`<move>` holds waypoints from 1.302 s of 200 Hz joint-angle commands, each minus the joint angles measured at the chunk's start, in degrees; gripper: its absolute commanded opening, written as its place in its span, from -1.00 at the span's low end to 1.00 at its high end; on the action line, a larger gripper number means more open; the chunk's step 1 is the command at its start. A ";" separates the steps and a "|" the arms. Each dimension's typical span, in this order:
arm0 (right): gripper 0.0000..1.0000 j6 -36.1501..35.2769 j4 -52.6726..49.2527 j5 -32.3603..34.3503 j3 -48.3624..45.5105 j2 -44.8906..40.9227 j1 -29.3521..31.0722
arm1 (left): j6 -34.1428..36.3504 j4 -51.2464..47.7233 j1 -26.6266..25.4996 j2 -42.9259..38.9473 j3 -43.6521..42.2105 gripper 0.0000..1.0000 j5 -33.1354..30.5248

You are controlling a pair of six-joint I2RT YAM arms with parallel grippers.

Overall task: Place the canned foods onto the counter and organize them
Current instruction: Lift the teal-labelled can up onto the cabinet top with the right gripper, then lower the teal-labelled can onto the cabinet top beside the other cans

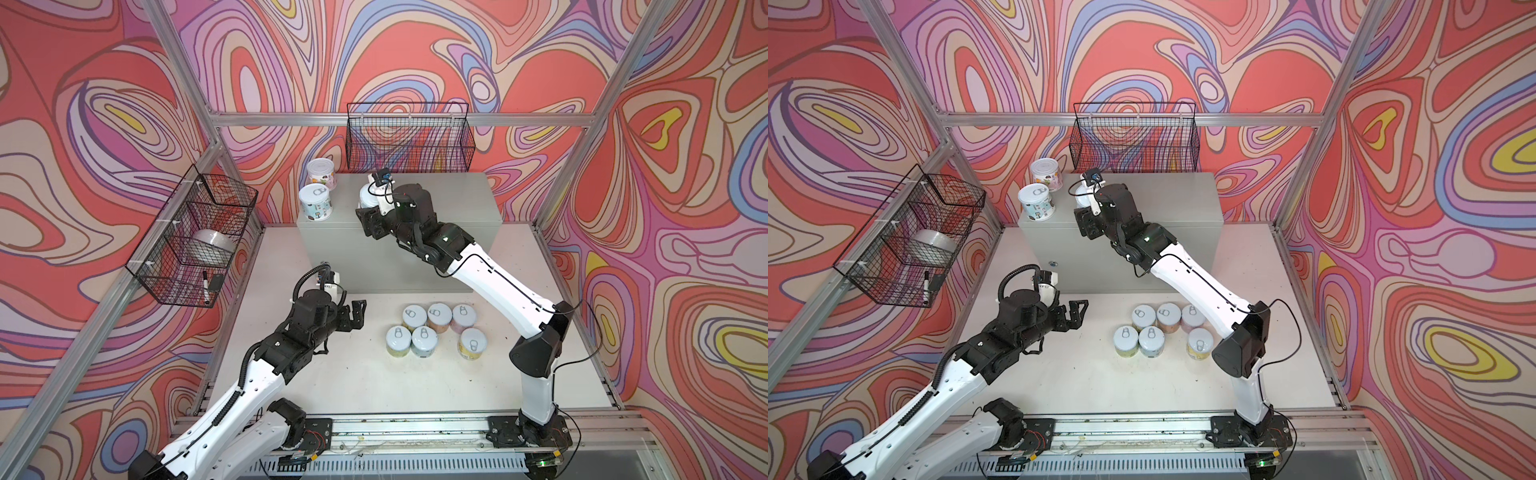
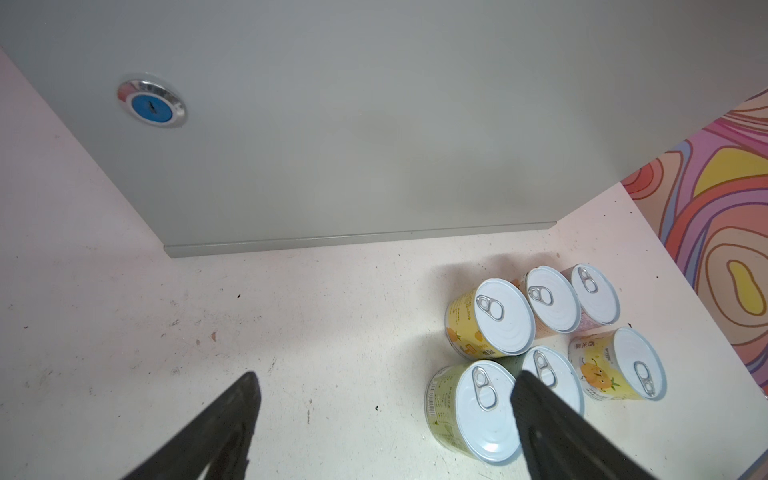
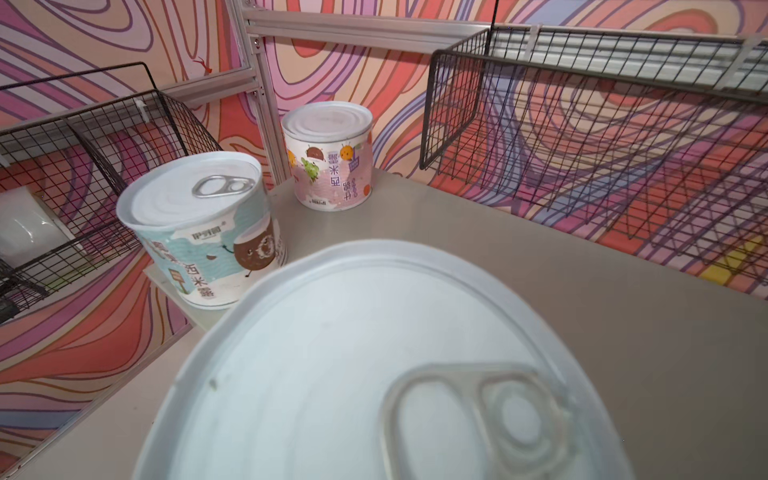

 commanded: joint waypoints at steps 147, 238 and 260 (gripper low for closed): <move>-1.00 3.45 -3.52 -3.16 19.98 13.77 -2.48 | 0.09 0.52 -0.28 1.15 0.38 0.93 -0.15; -0.82 3.07 -4.37 -2.09 21.61 14.83 -2.52 | 0.23 0.33 -0.28 0.71 -0.27 0.94 -0.83; -0.70 2.86 -4.44 -2.03 22.13 15.21 -2.52 | 0.28 0.34 -0.23 0.97 -0.10 0.94 -0.87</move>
